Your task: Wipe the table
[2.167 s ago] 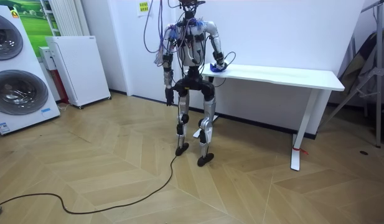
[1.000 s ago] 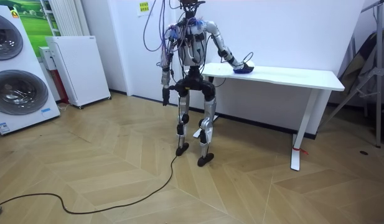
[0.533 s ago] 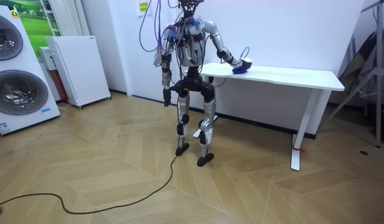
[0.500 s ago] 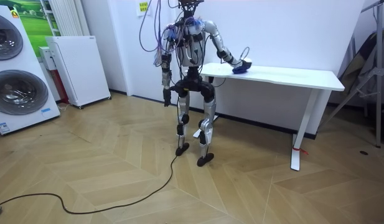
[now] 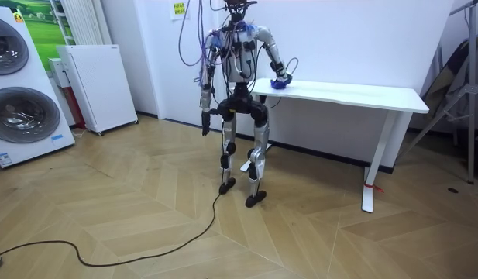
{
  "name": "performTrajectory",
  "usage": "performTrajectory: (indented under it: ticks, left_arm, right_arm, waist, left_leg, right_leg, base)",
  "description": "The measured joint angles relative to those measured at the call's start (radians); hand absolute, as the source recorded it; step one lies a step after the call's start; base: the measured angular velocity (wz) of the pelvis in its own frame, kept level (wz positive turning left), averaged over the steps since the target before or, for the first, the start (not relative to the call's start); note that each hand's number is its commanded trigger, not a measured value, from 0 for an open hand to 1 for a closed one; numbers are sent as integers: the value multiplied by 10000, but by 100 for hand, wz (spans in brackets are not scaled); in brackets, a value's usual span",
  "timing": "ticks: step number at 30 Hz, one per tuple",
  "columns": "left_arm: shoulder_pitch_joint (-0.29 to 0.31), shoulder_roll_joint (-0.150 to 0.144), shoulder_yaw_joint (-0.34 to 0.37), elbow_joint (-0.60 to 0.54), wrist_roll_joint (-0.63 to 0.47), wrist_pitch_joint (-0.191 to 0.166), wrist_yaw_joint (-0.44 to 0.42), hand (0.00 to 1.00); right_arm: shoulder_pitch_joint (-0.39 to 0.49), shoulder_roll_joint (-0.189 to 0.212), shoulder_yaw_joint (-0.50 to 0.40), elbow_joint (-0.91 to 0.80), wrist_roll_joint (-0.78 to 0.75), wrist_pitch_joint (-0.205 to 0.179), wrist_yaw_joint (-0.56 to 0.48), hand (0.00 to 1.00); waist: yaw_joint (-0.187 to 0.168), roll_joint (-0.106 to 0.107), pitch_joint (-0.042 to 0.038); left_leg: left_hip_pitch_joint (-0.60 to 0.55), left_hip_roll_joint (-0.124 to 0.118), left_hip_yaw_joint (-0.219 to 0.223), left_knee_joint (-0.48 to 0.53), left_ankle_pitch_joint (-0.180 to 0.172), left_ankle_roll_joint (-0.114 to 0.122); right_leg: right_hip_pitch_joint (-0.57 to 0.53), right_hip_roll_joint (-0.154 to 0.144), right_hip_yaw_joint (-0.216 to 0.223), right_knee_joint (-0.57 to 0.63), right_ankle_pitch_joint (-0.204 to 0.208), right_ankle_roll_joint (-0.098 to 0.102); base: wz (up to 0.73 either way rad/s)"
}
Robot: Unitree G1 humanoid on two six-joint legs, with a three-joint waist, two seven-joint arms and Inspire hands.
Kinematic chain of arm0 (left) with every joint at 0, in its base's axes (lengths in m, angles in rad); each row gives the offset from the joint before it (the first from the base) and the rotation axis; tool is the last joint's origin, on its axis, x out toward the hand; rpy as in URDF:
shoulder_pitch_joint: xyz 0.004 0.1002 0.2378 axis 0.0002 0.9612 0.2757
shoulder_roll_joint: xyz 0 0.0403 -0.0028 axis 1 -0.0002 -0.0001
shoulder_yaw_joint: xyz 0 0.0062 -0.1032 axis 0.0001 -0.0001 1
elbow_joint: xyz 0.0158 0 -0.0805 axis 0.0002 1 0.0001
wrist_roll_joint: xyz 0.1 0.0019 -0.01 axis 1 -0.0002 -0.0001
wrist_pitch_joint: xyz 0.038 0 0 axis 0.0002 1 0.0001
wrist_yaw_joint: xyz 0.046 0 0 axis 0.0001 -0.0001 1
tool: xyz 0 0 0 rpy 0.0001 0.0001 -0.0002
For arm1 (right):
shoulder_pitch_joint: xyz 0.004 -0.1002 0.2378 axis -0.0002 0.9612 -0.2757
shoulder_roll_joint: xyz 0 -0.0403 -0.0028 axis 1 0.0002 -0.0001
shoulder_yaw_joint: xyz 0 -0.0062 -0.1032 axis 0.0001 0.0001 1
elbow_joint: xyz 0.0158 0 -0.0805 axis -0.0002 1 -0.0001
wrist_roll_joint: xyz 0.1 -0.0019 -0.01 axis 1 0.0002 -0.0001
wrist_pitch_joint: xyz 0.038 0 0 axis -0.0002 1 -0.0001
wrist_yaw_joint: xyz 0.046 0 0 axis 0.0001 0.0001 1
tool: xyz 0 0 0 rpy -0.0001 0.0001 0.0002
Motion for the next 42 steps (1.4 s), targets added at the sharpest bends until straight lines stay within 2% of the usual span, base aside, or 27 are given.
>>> performTrajectory:
  ticks: [1, 3, 5, 6, 7, 10, 12, 15, 17, 18, 19, 20, 21, 22, 23, 24, 25, 27, 28, 29, 31, 33, 35, 38, 39, 42]
  left_arm:
    - [70, 29, 42, -23, 1, -14, 9, 0]
    - [126, 36, 273, -29, 70, -60, 28, 0]
    - [126, 82, 564, -52, 102, -110, 54, 0]
    - [131, 90, 720, -62, 100, -128, 116, 0]
    - [116, 71, 923, -38, 94, -180, 173, 0]
    - [162, 42, 1400, -67, 97, -262, 335, 0]
    - [221, 45, 1498, -66, 253, -242, 354, 0]
    - [257, -12, 1448, -68, 583, -223, 421, 0]
    - [275, -11, 1184, -64, 563, -176, 428, 0]
    - [263, -25, 978, -57, 575, -169, 424, 0]
    - [259, -81, 844, -29, 576, -158, 405, 0]
    - [258, -109, 773, -22, 575, -131, 399, 0]
    - [245, -133, 614, -20, 566, -25, 376, 0]
    - [238, -147, 465, -20, 572, 34, 330, 0]
    - [227, -142, 382, -23, 573, 65, 277, 0]
    - [147, -144, 217, -26, 569, 148, 214, 0]
    - [73, -143, 65, -18, 565, 237, 183, 0]
    - [-87, -105, -8, -35, 563, 270, 124, 0]
    - [-214, -76, -22, -43, 546, 272, 45, 0]
    - [-201, -70, -19, -72, 526, 273, 16, 0]
    - [-142, -71, -7, -105, 481, 416, -7, 0]
    - [-25, -67, -11, -158, 458, 445, -5, 0]
    - [42, -68, 0, -199, 469, 452, -4, 0]
    - [343, -62, 14, -405, 454, 427, 8, 0]
    - [414, -43, 30, -404, 401, 404, 16, 0]
    - [459, -19, 656, -417, 512, 254, 48, 0]
  right_arm:
    - [303, -1, -311, 132, 286, -263, -154, 100]
    - [613, -1, -808, 363, 827, -574, -203, 100]
    - [965, -2, -1349, 684, 1340, -810, -316, 100]
    - [1074, -4, -1717, 1025, 1739, -942, -430, 100]
    - [1153, -4, -2131, 1370, 2265, -1001, -469, 100]
    - [1483, -77, -3204, 2099, 3072, -920, -740, 100]
    - [1815, -205, -3634, 2385, 3434, -889, -974, 100]
    - [2301, -300, -3793, 2279, 3711, -773, -1251, 100]
    - [2091, -297, -3680, 2250, 3720, -566, -1247, 100]
    - [1912, -285, -3518, 2096, 3623, -360, -1230, 100]
    - [1712, -235, -3391, 1868, 3372, 23, -1191, 100]
    - [1612, -211, -3251, 1707, 3285, 194, -1168, 100]
    - [1490, -132, -2976, 1259, 2993, 535, -1022, 100]
    - [1388, -88, -2523, 771, 2690, 796, -858, 100]
    - [1316, -52, -2267, 485, 2427, 898, -745, 100]
    - [1007, -27, -1644, 104, 1835, 1050, -546, 100]
    - [456, 11, -880, -117, 1435, 1113, -314, 100]
    - [-252, 63, -24, -258, 921, 1082, 48, 100]
    - [-615, 72, 318, -483, 761, 1090, 336, 100]
    - [-820, 104, 440, -560, 650, 1084, 459, 100]
    - [-1413, 112, 679, -593, 576, 989, 631, 100]
    - [-1499, 98, 671, -360, 615, 965, 685, 100]
    - [-1467, -33, 638, 256, 627, 846, 726, 100]
    - [-888, -126, 63, 787, 1210, 353, 544, 100]
    - [-675, -124, -170, 1021, 1469, 69, 379, 100]
    - [120, -123, -1303, 1465, 2113, -518, 115, 100]
  waist:
    - [-97, 26, -87]
    - [-219, 43, -106]
    - [-450, 58, -95]
    - [-531, 30, -121]
    - [-613, 12, -147]
    - [-869, -76, -214]
    - [-1080, -86, -220]
    - [-1067, -39, -222]
    - [-1018, -13, -219]
    - [-874, 44, -197]
    - [-722, 140, -188]
    - [-714, 180, -171]
    - [-615, 250, -140]
    - [-387, 296, -132]
    - [-305, 347, -138]
    - [-171, 309, -102]
    - [-32, 362, -52]
    - [119, 369, 90]
    - [357, 378, 67]
    - [416, 329, 70]
    - [523, 242, 62]
    - [545, 150, 23]
    - [500, 49, 17]
    - [244, -1, -7]
    - [110, 0, -3]
    - [-143, -140, -26]
  left_leg:
    - [37, -1, 151, -22, 13, 21]
    - [191, -33, 229, -78, 17, 34]
    - [264, -33, 315, -79, 10, 58]
    - [337, -10, 449, -85, 0, 74]
    - [353, -15, 486, -83, -12, 90]
    - [394, -12, 532, -72, -27, 106]
    - [457, -29, 492, -54, -42, 122]
    - [503, 12, 496, -4, -134, 98]
    - [492, 21, 504, 24, -148, 89]
    - [482, 34, 503, 85, -172, 73]
    - [477, 61, 499, 139, -198, 71]
    - [468, 84, 504, 169, -204, 64]
    - [462, 99, 470, 171, -216, 41]
    - [435, 107, 422, 179, -217, 40]
    - [405, 115, 414, 179, -207, 33]
    - [325, 128, 426, 155, -150, 27]
    - [280, 140, 424, 126, -96, 32]
    - [192, 136, 318, 88, 10, 18]
    - [104, 131, 303, 11, 85, 9]
    - [56, 118, 280, -46, 122, 6]
    - [-99, 72, 130, -54, 197, 1]
    - [-100, 75, 132, -71, 199, 4]
    - [-95, 55, 107, -71, 199, 4]
    - [8, -29, 108, -72, 199, 6]
    - [117, -66, 112, -77, 198, 7]
    - [275, -138, 225, -107, 188, 23]
  right_leg:
    - [59, -31, -44, 8, -7, 11]
    - [230, -73, -16, -22, -24, 40]
    - [341, -78, 207, -17, -25, 40]
    - [370, -79, 345, 6, -25, 41]
    - [399, -87, 292, -11, -25, 41]
    - [452, -96, 202, -7, -24, 42]
    - [556, -95, 189, -22, -24, 42]
    - [642, -60, 156, -15, -27, 47]
    - [575, -41, 156, -18, -31, 53]
    - [499, -18, 198, -11, -31, 52]
    - [409, 15, 240, 7, -13, 23]
    - [379, 35, 283, 30, -4, 8]
    - [300, 83, 412, 70, 10, -14]
    - [188, 131, 515, 76, 51, -81]
    - [125, 148, 553, 88, 56, -91]
    - [-58, 184, 722, 182, 37, -128]
    - [-169, 211, 789, 206, 59, -175]
    - [-250, 232, 737, 181, 69, -200]
    - [-403, 231, 727, 174, 59, -225]
    - [-462, 229, 720, 157, 61, -228]
    - [-503, 207, 533, 155, 65, -236]
    - [-436, 200, 464, 187, 58, -225]
    - [-315, 192, 402, 151, 54, -218]
    - [-86, 127, 383, 154, 37, -191]
    - [65, 99, 341, 117, 36, -188]
    - [366, 41, 258, -28, 22, -164]
  base:
    - [37]
    - [17]
    - [16]
    - [-6]
    - [-10]
    - [-3]
    - [2]
    - [-19]
    - [-47]
    - [-56]
    - [-52]
    - [-40]
    - [-36]
    - [-36]
    - [-33]
    - [-21]
    - [-17]
    - [13]
    - [27]
    - [27]
    - [40]
    - [46]
    - [44]
    - [31]
    - [17]
    - [21]
